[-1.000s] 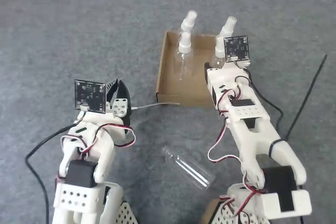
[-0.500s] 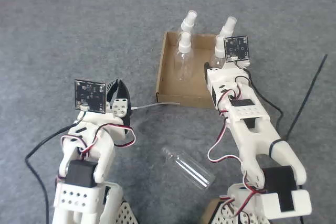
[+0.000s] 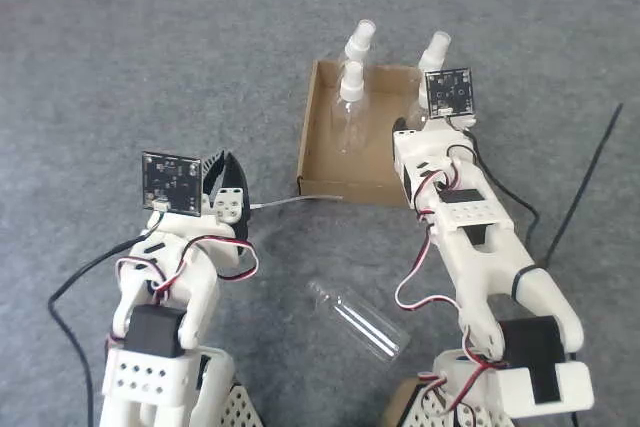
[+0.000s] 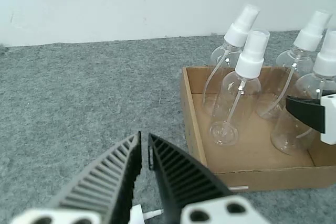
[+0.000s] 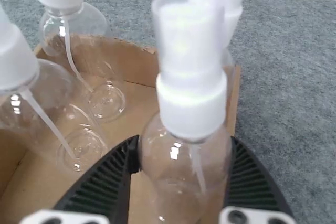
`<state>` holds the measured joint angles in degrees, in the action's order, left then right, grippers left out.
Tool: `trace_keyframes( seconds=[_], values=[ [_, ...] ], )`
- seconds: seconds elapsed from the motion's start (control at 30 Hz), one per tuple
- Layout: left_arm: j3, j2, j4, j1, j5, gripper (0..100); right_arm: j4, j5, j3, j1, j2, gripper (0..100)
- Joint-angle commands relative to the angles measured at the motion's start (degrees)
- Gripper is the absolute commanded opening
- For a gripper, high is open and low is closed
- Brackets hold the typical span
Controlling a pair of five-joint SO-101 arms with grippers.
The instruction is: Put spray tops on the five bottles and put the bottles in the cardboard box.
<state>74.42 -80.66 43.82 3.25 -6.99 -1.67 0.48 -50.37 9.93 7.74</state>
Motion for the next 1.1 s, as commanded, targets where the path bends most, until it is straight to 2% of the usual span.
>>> trace_keyframes(
  seconds=[0.0,0.5,0.73,1.07],
  values=[
    [-0.2,0.3,-1.5,-0.3,-0.5,1,-0.7,0.8,3.6,0.0,0.6,17.3],
    [-0.2,0.3,-1.5,-0.3,-0.5,1,-0.7,0.9,3.7,0.0,0.7,17.8],
    [-0.2,0.4,-1.6,-0.3,-0.5,1,-0.7,0.9,3.7,0.0,0.7,28.2],
    [-0.2,0.4,-1.6,-0.3,-0.5,1,-0.6,0.8,3.7,0.5,2.6,28.8]
  ],
)
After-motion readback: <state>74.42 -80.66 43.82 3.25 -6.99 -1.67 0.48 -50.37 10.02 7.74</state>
